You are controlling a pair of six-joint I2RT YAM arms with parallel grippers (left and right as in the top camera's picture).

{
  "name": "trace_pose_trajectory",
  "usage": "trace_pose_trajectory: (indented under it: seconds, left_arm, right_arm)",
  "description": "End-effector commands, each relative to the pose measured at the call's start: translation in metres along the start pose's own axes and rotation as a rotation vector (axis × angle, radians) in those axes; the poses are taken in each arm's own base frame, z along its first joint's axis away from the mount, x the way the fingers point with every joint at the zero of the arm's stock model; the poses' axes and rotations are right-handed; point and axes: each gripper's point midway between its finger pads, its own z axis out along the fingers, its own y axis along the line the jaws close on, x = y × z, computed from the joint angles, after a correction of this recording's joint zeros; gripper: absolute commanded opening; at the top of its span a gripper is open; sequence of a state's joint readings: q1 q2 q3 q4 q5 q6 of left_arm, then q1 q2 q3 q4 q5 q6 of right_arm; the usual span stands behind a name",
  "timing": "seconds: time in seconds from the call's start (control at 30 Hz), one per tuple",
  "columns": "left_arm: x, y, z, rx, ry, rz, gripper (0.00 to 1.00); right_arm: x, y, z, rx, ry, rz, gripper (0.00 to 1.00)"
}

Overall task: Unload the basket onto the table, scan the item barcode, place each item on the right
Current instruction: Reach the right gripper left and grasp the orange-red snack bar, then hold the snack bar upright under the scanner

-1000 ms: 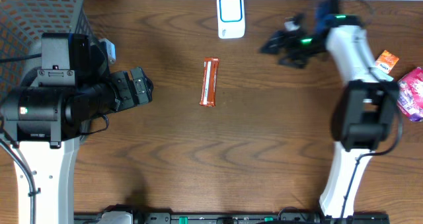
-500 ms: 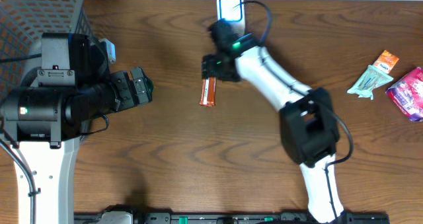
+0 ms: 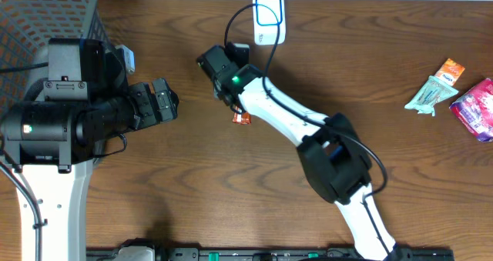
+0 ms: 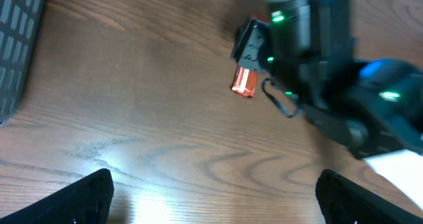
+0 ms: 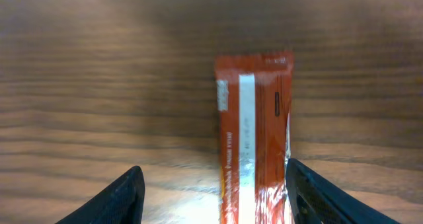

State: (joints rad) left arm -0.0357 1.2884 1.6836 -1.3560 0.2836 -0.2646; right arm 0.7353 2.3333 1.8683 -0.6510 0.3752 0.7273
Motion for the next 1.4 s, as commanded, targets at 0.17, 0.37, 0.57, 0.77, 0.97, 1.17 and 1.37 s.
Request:
trace_pose_trajectory:
  seconds: [0.17, 0.37, 0.57, 0.77, 0.97, 1.17, 1.37]
  left_arm:
    - [-0.002, -0.003, -0.004, 0.010, -0.012, 0.016, 0.98]
    - [-0.002, -0.003, -0.004, 0.010, -0.012, 0.016, 0.98]
    - [-0.002, -0.003, -0.004, 0.010, -0.012, 0.016, 0.98]
    - [-0.002, -0.003, -0.004, 0.010, -0.012, 0.016, 0.98]
    - [-0.002, -0.003, -0.004, 0.010, -0.012, 0.016, 0.98]
    - [-0.002, -0.003, -0.004, 0.010, -0.012, 0.016, 0.98]
    - [-0.002, -0.003, -0.004, 0.010, -0.012, 0.016, 0.98]
  right_arm:
    - [0.020, -0.032, 0.034, 0.180, -0.014, -0.033, 0.59]
    - [0.027, -0.040, 0.036, 0.209, 0.017, -0.049, 0.41]
    - [0.033, -0.046, 0.034, 0.230, 0.046, -0.066, 0.22]
    - [0.022, -0.041, 0.012, 0.175, 0.071, -0.045, 0.09]
    - [0.010, -0.024, -0.015, -0.058, 0.194, -0.002, 0.08]
    - [0.005, -0.021, -0.023, -0.389, 0.415, 0.061, 0.01]
    - [0.010, -0.059, -0.013, -0.610, 0.561, 0.140, 0.02]
